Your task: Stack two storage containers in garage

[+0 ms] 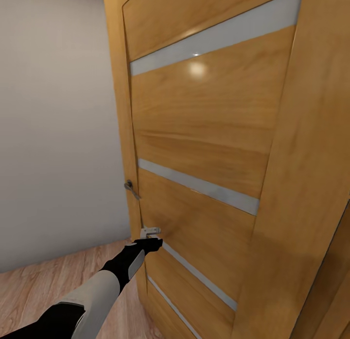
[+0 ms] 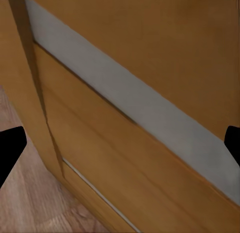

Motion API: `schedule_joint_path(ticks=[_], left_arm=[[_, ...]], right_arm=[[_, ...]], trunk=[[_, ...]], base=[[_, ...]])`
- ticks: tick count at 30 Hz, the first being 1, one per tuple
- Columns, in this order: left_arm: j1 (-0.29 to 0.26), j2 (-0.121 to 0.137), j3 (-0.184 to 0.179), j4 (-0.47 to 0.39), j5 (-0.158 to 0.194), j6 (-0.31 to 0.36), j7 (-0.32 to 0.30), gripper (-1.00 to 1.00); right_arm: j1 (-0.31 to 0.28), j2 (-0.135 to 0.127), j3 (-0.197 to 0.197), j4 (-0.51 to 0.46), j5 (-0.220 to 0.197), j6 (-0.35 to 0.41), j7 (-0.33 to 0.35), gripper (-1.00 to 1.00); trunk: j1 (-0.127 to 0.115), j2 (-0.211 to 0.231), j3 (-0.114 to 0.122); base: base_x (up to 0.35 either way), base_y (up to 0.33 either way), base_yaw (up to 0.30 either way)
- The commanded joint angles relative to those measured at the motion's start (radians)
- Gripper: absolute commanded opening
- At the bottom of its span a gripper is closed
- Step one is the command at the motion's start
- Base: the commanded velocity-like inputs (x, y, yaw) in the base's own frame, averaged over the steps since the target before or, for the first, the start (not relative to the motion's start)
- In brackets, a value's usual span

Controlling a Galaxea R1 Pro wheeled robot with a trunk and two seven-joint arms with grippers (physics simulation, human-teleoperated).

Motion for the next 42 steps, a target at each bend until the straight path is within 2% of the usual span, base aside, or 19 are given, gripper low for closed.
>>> schedule_joint_path(ticks=[1, 7, 21, 28, 42], left_arm=[[0.000, 0.000, -0.005, -0.003, 0.015, 0.006, 0.003, 1.00], [0.000, 0.000, -0.008, -0.003, 0.015, 0.006, 0.003, 1.00], [0.000, 0.000, -0.010, -0.003, 0.015, 0.006, 0.003, 1.00], [0.000, 0.000, -0.010, -0.003, 0.015, 0.006, 0.003, 1.00], [0.000, 0.000, -0.011, -0.003, 0.015, 0.006, 0.003, 1.00]], right_arm=[[0.000, -0.001, 0.008, -0.002, -0.011, -0.001, 0.004, 1.00], [0.000, -0.001, 0.008, -0.002, -0.011, -0.001, 0.004, 1.00], [0.000, -0.001, 0.008, -0.002, -0.012, -0.001, 0.004, 1.00], [0.000, -0.001, 0.007, -0.002, -0.012, -0.001, 0.004, 1.00], [0.000, -0.001, 0.008, -0.002, -0.012, -0.001, 0.004, 1.00]], trunk=[[0.000, -0.001, -0.001], [0.000, -0.001, 0.001], [0.000, -0.001, 0.002], [0.000, -0.001, 0.002], [0.000, -0.001, 0.002]], base=[[0.000, 0.000, -0.135], [0.000, 0.000, -0.155], [0.000, 0.000, -0.020], [0.000, 0.000, -0.171], [0.055, 0.037, -0.015]])
